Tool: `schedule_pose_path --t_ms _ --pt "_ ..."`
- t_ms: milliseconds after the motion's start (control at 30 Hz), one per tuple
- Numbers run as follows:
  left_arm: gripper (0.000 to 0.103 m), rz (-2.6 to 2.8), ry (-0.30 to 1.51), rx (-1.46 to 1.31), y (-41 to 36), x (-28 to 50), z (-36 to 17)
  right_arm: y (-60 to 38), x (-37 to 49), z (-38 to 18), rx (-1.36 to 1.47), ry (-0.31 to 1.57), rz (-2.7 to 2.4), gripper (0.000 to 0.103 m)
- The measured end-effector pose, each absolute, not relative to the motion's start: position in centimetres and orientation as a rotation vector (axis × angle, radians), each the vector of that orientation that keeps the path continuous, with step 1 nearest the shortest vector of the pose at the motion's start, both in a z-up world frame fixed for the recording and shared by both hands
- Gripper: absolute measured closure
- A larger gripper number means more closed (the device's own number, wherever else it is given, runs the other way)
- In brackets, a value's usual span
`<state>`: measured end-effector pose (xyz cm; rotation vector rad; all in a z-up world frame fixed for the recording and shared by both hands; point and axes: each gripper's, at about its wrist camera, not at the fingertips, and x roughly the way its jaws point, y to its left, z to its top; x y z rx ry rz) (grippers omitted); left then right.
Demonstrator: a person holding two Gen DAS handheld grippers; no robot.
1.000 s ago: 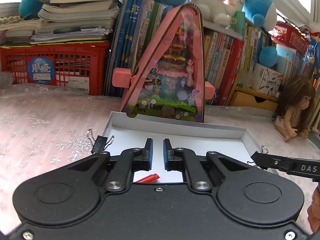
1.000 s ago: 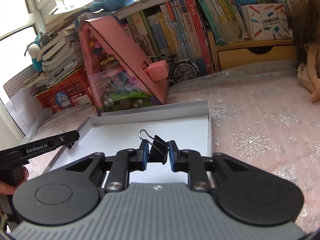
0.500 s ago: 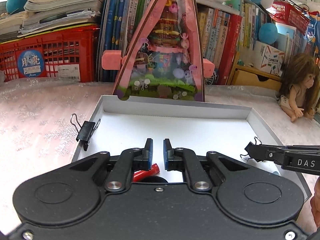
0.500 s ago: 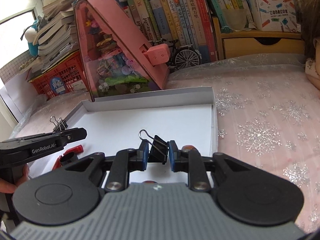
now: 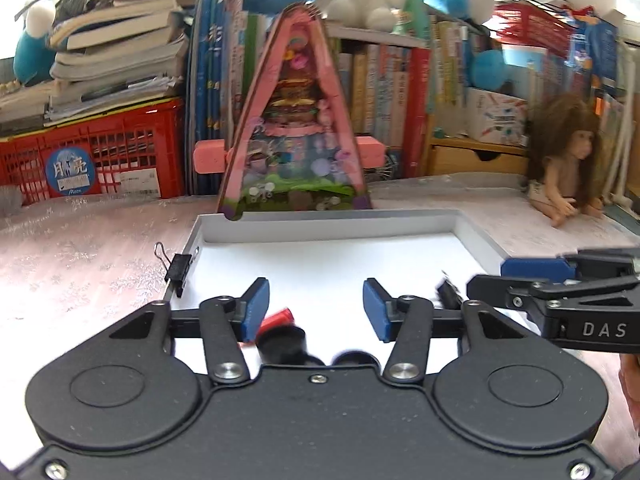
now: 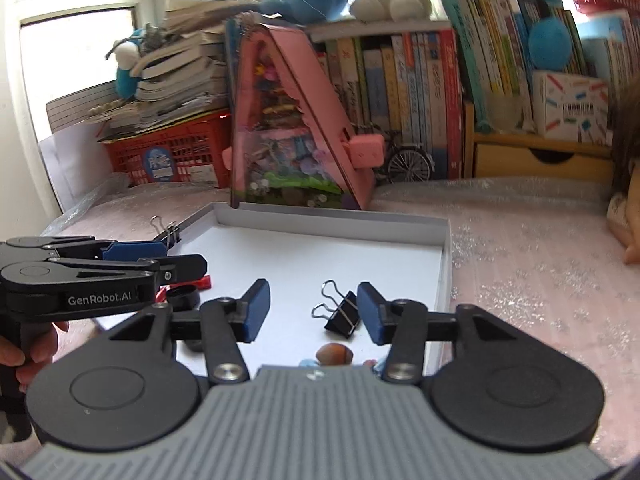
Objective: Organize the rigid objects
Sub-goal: 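Withdraw both tools from the tray toward the remaining objects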
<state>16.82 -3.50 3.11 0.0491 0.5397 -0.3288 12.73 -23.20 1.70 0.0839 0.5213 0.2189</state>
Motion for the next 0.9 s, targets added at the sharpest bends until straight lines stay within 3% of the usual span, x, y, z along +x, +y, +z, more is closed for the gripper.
schedule_pose_path --t_ms 400,567,900 --pt "0.039 -0.387 0.529 0.046 -3.1 7.5 2.8 -22.1 6.1 2.1 -0.037 0.448 0.257 0.019" --pt "0.033 -0.388 0.541 0.029 -2.9 4.7 2.0 -22.5 4.7 1.9 -0.03 0.439 0.247 0.017" --pt "0.033 -0.385 0.606 0.065 -4.6 2.0 -0.3 -23.6 3.8 0.6 -0.025 0.464 0.212 0.016"
